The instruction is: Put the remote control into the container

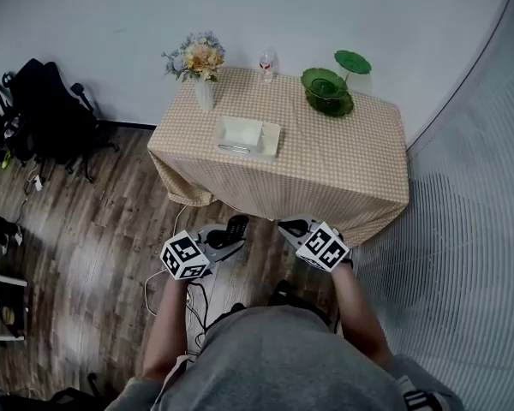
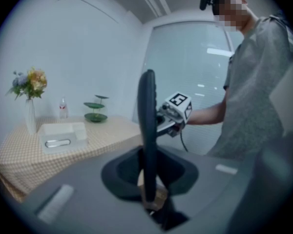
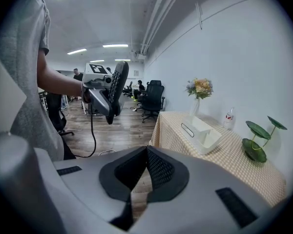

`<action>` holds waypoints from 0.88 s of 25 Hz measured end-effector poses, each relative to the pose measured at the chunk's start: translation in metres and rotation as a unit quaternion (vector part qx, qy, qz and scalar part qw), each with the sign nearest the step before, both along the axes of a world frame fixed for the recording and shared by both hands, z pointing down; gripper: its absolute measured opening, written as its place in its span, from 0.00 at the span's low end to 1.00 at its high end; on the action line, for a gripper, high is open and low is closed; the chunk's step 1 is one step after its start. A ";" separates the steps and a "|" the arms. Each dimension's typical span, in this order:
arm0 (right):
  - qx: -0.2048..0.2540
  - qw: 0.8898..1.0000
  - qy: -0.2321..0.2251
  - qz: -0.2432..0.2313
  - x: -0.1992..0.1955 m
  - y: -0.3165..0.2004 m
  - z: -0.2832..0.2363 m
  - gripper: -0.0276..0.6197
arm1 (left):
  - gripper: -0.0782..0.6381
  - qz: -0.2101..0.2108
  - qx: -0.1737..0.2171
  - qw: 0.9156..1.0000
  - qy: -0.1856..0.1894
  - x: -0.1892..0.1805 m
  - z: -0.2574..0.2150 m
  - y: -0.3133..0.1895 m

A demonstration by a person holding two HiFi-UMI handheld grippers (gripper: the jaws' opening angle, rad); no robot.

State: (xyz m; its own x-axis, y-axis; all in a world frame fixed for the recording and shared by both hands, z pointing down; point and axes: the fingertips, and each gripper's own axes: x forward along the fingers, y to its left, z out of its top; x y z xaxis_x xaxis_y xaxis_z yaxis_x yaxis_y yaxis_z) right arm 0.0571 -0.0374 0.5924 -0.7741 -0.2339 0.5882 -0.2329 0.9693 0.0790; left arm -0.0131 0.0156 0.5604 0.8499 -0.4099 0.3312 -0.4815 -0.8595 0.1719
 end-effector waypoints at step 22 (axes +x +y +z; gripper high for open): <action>-0.009 0.997 -0.019 -0.072 0.020 -0.074 0.001 0.07 | 0.19 -0.074 -0.007 0.997 -0.017 0.030 -0.004 -0.064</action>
